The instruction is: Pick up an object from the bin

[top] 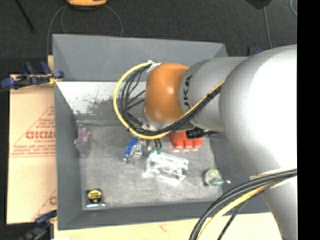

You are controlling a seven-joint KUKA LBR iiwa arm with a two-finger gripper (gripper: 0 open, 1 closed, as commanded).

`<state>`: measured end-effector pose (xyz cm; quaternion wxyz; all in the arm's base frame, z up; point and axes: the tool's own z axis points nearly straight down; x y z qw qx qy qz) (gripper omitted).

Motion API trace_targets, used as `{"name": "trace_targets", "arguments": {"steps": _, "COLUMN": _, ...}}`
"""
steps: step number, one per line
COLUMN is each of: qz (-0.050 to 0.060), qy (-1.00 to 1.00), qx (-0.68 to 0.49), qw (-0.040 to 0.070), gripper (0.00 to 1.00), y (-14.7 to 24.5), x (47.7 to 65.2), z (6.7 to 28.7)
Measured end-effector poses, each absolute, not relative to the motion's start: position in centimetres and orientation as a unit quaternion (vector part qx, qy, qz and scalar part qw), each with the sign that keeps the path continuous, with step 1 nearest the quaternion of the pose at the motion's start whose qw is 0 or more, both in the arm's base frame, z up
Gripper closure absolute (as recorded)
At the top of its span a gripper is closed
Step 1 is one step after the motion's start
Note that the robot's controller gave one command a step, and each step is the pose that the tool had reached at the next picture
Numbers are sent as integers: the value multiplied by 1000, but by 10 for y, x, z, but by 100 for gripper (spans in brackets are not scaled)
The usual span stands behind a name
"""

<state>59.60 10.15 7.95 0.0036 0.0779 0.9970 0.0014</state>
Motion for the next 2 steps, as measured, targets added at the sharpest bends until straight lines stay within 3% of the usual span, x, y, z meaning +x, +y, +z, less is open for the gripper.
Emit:
{"name": "trace_targets", "arguments": {"steps": 1, "qz": 2, "qy": 997, "qx": 73, "qw": 5, "gripper": 100, "y": 110, "x": 589, "z": 182}}
{"name": "trace_targets", "arguments": {"steps": 2, "qz": 2, "qy": 997, "qx": 72, "qw": 4, "gripper": 100, "y": 119, "x": 582, "z": 231}}
